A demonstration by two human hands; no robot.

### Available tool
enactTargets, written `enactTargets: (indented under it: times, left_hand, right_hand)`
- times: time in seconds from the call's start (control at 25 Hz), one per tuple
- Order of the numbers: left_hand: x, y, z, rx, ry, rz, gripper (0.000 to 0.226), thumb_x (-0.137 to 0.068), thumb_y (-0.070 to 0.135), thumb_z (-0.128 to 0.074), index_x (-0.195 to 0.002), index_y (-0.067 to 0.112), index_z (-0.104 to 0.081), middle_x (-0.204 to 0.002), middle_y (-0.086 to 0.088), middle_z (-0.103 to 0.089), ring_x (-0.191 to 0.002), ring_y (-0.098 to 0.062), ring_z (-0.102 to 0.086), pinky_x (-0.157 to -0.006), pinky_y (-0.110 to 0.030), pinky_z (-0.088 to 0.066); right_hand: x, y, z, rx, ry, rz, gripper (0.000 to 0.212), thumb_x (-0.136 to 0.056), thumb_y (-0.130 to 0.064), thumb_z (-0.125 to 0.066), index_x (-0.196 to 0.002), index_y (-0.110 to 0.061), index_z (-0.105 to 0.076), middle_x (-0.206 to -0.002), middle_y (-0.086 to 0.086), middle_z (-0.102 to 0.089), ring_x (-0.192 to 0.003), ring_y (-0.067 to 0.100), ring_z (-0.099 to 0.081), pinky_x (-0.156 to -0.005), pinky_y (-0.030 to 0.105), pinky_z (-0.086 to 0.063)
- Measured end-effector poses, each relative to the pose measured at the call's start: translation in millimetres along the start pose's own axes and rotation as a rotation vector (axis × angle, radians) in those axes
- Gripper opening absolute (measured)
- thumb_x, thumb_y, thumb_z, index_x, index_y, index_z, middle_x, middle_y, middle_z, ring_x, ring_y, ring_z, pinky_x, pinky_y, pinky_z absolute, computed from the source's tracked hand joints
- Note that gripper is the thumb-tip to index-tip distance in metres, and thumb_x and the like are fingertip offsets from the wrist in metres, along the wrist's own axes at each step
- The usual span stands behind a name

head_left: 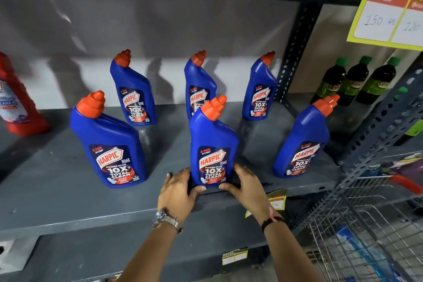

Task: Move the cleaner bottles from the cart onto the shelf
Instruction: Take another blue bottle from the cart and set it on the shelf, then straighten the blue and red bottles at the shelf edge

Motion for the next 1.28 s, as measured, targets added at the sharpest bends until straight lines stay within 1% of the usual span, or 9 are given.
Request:
enactTargets:
  times: [0.28, 0.36, 0.48, 0.64, 0.68, 0.76, 0.92, 1.12, 1.28]
  left_hand:
    - [3, 1, 5, 0.024, -0.025, -0.055, 0.056, -0.077, 0.032, -0.063, -0.125, 0.014, -0.04, -0.119, -0.009, -0.062, -0.112, -0.029, -0.049, -0.103, -0.045, -0.037]
    - [16, -6, 14, 0.044, 0.023, -0.043, 0.056, -0.076, 0.027, -0.066, -0.124, 0.01, -0.042, -0.12, -0.013, -0.06, -0.111, -0.034, -0.051, -0.099, -0.046, -0.04]
    - [44, -39, 32, 0.024, 0.228, 0.009, 0.049, -0.073, 0.042, -0.064, -0.102, 0.003, -0.056, -0.1, -0.022, -0.061, -0.088, -0.044, -0.057, -0.079, -0.049, -0.048]
    - [54, -88, 76, 0.075, 0.377, 0.162, 0.09, -0.067, 0.08, -0.022, -0.094, -0.001, -0.052, -0.095, -0.027, -0.055, -0.084, -0.044, -0.051, -0.076, -0.046, -0.038]
    - [50, -101, 90, 0.087, 0.409, 0.205, 0.096, -0.064, 0.082, -0.022, -0.096, -0.004, -0.051, -0.097, -0.03, -0.054, -0.088, -0.046, -0.049, -0.078, -0.048, -0.036]
    - [36, -122, 116, 0.08, 0.378, 0.245, 0.105, -0.059, 0.083, -0.035, -0.107, -0.01, -0.046, -0.106, -0.034, -0.052, -0.099, -0.049, -0.047, -0.085, -0.054, -0.038]
    - [3, -135, 136, 0.154, 0.045, 0.13, 0.092, -0.059, 0.024, -0.08, -0.132, 0.006, -0.027, -0.13, -0.02, -0.05, -0.121, -0.037, -0.045, -0.103, -0.049, -0.034]
    - [-8, -132, 130, 0.051, 0.005, 0.098, 0.046, -0.07, 0.028, -0.072, -0.109, 0.013, -0.054, -0.109, -0.011, -0.068, -0.103, -0.032, -0.058, -0.087, -0.039, -0.043]
    - [8, -131, 130, 0.046, 0.069, 0.091, 0.036, -0.073, 0.021, -0.07, -0.103, 0.007, -0.057, -0.099, -0.018, -0.069, -0.096, -0.038, -0.057, -0.08, -0.038, -0.042]
  right_hand:
    - [5, -11, 4, -0.095, -0.038, -0.048, 0.052, -0.074, -0.018, -0.072, -0.119, -0.009, -0.046, -0.118, 0.01, -0.058, -0.111, 0.021, -0.051, -0.091, 0.029, -0.042]
    - [18, -17, 0, -0.144, 0.128, -0.139, 0.053, -0.071, -0.01, -0.075, -0.115, -0.008, -0.045, -0.114, 0.007, -0.051, -0.106, 0.016, -0.047, -0.094, 0.033, -0.042]
    - [45, -40, -29, -0.153, 0.389, -0.145, 0.037, -0.07, -0.004, -0.074, -0.082, -0.015, -0.041, -0.092, 0.003, -0.042, -0.075, 0.01, -0.044, -0.07, 0.023, -0.042]
    - [45, -92, -92, -0.212, 0.138, 0.121, 0.019, -0.08, -0.004, -0.062, -0.076, -0.014, -0.047, -0.079, -0.007, -0.04, -0.067, -0.001, -0.042, -0.066, 0.007, -0.034]
    - [36, -105, -102, -0.255, 0.084, 0.141, 0.014, -0.08, -0.004, -0.062, -0.083, -0.01, -0.05, -0.082, -0.008, -0.042, -0.072, -0.003, -0.043, -0.07, 0.006, -0.035]
    - [16, -125, -115, -0.338, -0.053, 0.113, 0.035, -0.077, -0.006, -0.067, -0.106, -0.008, -0.049, -0.102, 0.0, -0.048, -0.094, 0.002, -0.049, -0.087, 0.018, -0.042]
    - [-17, -141, -125, -0.361, -0.184, 0.004, 0.075, -0.07, -0.008, -0.074, -0.131, -0.012, -0.032, -0.131, 0.006, -0.048, -0.121, 0.018, -0.045, -0.106, 0.035, -0.039]
    - [-22, -144, -129, -0.302, -0.146, -0.035, 0.054, -0.074, -0.008, -0.07, -0.121, -0.008, -0.043, -0.122, 0.012, -0.06, -0.109, 0.022, -0.056, -0.094, 0.034, -0.047]
    - [-2, -145, -133, -0.225, -0.087, -0.003, 0.047, -0.074, -0.014, -0.072, -0.114, -0.008, -0.047, -0.114, 0.011, -0.062, -0.098, 0.016, -0.056, -0.079, 0.021, -0.04]
Point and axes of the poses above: each hand's wrist, its own x-axis away from the middle knuckle, its own z-axis out of the back of the hand, y = z × x, the point moved 1 cm from there along -x, towards the middle knuckle
